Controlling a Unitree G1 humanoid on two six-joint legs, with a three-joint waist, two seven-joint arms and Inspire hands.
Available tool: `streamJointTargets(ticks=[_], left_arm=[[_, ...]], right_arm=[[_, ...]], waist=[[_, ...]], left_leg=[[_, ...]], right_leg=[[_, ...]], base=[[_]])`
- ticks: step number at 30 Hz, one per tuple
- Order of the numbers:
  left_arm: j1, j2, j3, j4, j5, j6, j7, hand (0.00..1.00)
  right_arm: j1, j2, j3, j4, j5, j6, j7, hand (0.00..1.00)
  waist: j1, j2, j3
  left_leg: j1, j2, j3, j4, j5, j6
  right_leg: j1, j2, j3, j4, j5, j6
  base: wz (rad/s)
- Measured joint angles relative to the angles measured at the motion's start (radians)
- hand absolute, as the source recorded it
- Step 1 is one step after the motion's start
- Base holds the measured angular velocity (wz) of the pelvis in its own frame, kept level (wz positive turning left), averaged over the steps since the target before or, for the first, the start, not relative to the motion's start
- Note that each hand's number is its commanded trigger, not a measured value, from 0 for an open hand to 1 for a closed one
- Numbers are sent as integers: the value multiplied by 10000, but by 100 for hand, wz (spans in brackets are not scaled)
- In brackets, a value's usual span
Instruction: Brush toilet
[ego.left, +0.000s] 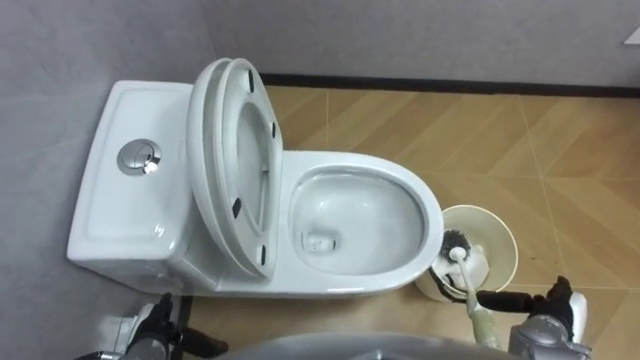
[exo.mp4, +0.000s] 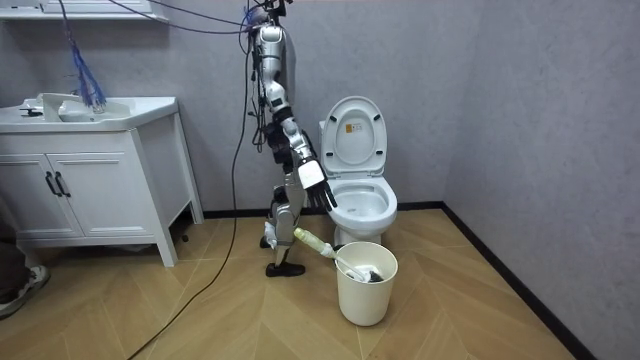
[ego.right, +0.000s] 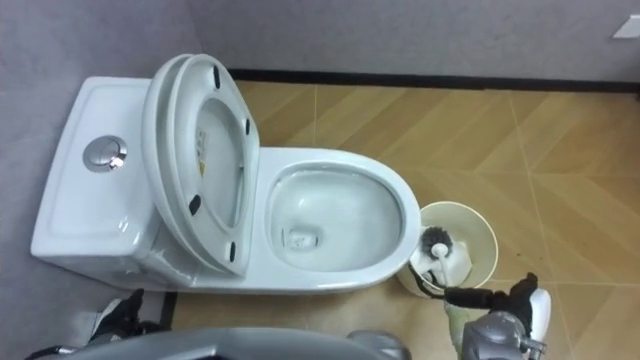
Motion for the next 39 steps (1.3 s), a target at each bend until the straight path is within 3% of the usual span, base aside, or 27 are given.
streamJointTargets(ticks=[5,7,8,11,14,18,21,27,34,39], left_arm=[[-224,52,-12,-27,112,-138,-24,0],[-573,145,-99,16,104,-147,-31,0],[-918,265,-389,138,43,-166,-45,0],[-1823,366,-1020,184,5,-166,-132,0],[-2631,209,-1521,276,7,0,-118,0],[-3562,226,-2013,279,-694,11,-85,0],[-4083,231,-2423,266,-1372,-9,70,0],[-4714,252,-2677,-261,-1951,-18,350,0],[-5231,250,-3025,-534,-1948,-114,907,0],[-5473,278,-3177,-672,-1947,-131,1003,0]], right_arm=[[-329,-77,96,543,-4,-111,28,0],[-805,-113,109,972,-17,-123,68,0],[-1302,-190,126,1423,34,-121,139,0],[-2387,-478,493,2220,381,-111,236,0],[-3337,-811,531,2694,426,-141,238,0],[-4291,-1176,670,2856,855,-134,232,0],[-4661,-1434,821,2836,1317,-127,228,0],[-4765,-1603,946,2801,1594,-53,44,0],[-4864,-1751,1436,2730,1810,78,4,0],[-5218,-1800,1516,2729,1963,126,151,0]], waist=[[20,-8,0],[28,-39,39],[20,-33,123],[176,-26,191],[166,119,303],[315,136,355],[369,148,474],[473,147,581],[488,143,606],[512,189,639]], left_leg=[[-747,-38,-78,291,12,21],[-1304,-56,-105,601,13,22],[-1707,-61,-129,791,15,27],[-2899,-53,-177,1474,19,39],[-4047,-77,-395,2163,18,41],[-5560,-128,-470,2798,92,155],[-6418,-239,-475,3190,160,232],[-8383,-358,-472,4072,171,351],[-10084,-436,-468,5127,67,466],[-11238,-395,-556,6705,-452,485]], right_leg=[[-650,-71,-97,272,3,-4],[-1145,-118,-118,556,18,-15],[-1521,-145,-146,694,58,-23],[-2633,-170,-113,1199,129,-54],[-3591,-266,-330,1692,154,-82],[-5112,-394,-425,2453,179,-139],[-5986,-513,-333,2864,165,-124],[-7945,-696,-296,3811,220,-71],[-9682,-931,-286,4984,21,-94],[-10769,-1011,-286,6454,-486,-139]], base=[[6],[4],[4],[1],[19],[14],[5],[3],[6],[3]])
